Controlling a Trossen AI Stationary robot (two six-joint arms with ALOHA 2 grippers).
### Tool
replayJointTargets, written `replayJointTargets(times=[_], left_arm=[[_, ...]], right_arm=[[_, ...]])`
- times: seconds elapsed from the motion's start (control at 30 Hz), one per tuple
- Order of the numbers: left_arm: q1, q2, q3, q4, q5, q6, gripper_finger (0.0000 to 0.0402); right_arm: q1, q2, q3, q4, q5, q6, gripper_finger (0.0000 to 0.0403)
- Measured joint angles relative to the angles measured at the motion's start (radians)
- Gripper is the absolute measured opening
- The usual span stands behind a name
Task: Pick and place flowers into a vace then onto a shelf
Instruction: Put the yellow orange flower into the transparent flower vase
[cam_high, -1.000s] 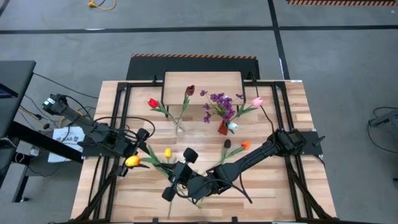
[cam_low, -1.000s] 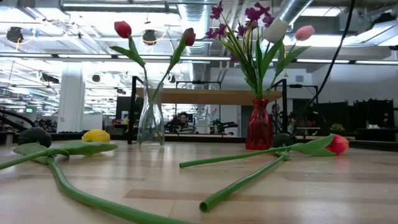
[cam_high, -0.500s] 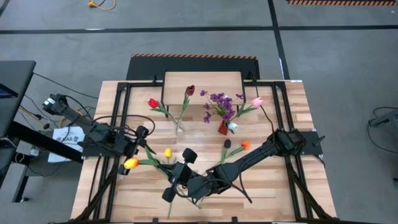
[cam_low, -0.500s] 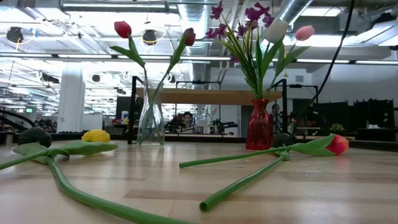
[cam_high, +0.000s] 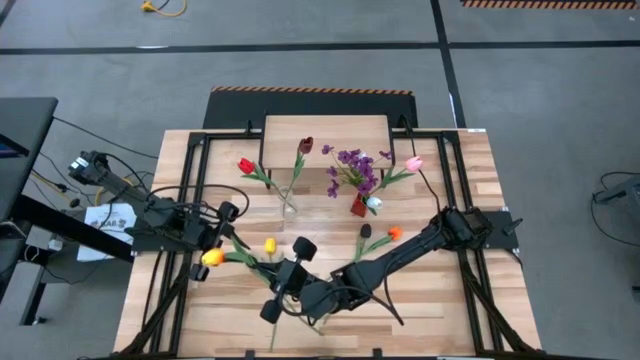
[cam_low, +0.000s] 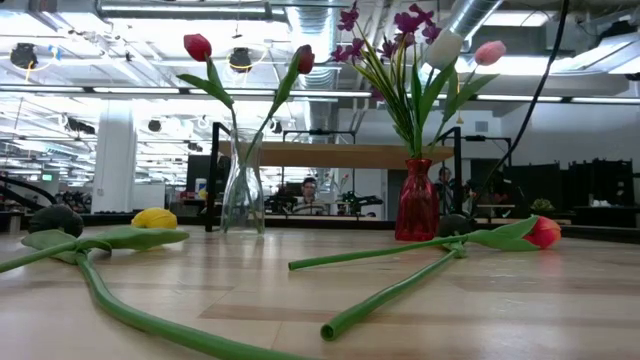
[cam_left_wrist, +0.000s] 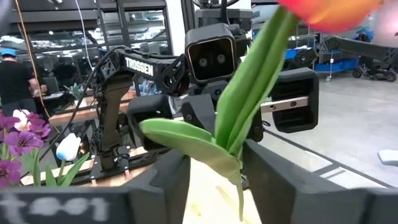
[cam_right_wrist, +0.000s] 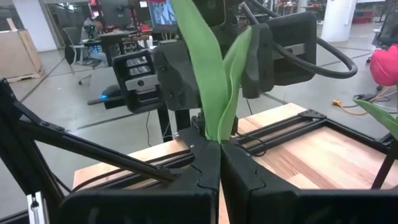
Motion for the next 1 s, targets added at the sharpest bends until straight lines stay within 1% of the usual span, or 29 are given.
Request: replayJointTargets(times=[0.07, 0.17, 0.2, 0.23, 0.4, 0.47, 0.57, 0.73, 0.8, 0.83, 0.9, 1.0], left_arm=[[0.0, 0.0, 0.0, -0.001, 0.0, 0.0, 0.0098], [0.0, 0.0, 0.0, -0.004, 0.008, 0.001, 0.0032], [0.0, 0.0, 0.0, -0.004, 0.011, 0.001, 0.0017], [0.0, 0.0, 0.0, -0.004, 0.012, 0.001, 0.0011], [0.0, -0.002, 0.001, -0.02, 0.004, 0.002, 0.0003], [0.0, -0.002, 0.019, -0.068, -0.015, 0.012, 0.0002], [0.0, -0.002, 0.063, -0.176, -0.063, 0.024, 0.0002], [0.001, -0.003, 0.152, -0.312, -0.104, 0.024, 0.0001], [0.001, -0.002, 0.196, -0.371, -0.122, 0.024, 0.0001], [0.001, -0.002, 0.219, -0.394, -0.124, 0.022, 0.0001], [0.006, -0.002, 0.269, -0.446, -0.129, 0.015, 0.0], [0.026, 0.006, 0.349, -0.498, -0.132, 0.011, 0.0]], right_arm=[[0.0, 0.0, 0.0, -0.014, -0.014, 0.0, 0.0], [-0.001, 0.0, 0.0, -0.023, -0.021, 0.002, 0.0], [0.0, 0.0, 0.0, -0.023, -0.021, 0.002, 0.0], [0.0, 0.0, 0.0, -0.023, -0.021, -0.004, 0.0], [0.001, 0.0, 0.0, -0.026, -0.02, -0.072, 0.0004], [0.004, -0.005, -0.001, -0.036, -0.02, -0.088, 0.0018], [0.009, -0.026, 0.0, -0.096, -0.019, -0.076, 0.0052], [0.015, -0.079, 0.002, -0.383, -0.038, 0.04, 0.0114], [0.017, -0.095, -0.001, -0.535, -0.063, 0.053, 0.0134], [0.017, -0.098, -0.001, -0.584, -0.091, 0.056, 0.0142], [0.017, -0.104, 0.0, -0.699, -0.12, 0.056, 0.0151], [0.017, -0.114, 0.0, -0.85, -0.124, 0.057, 0.015]])
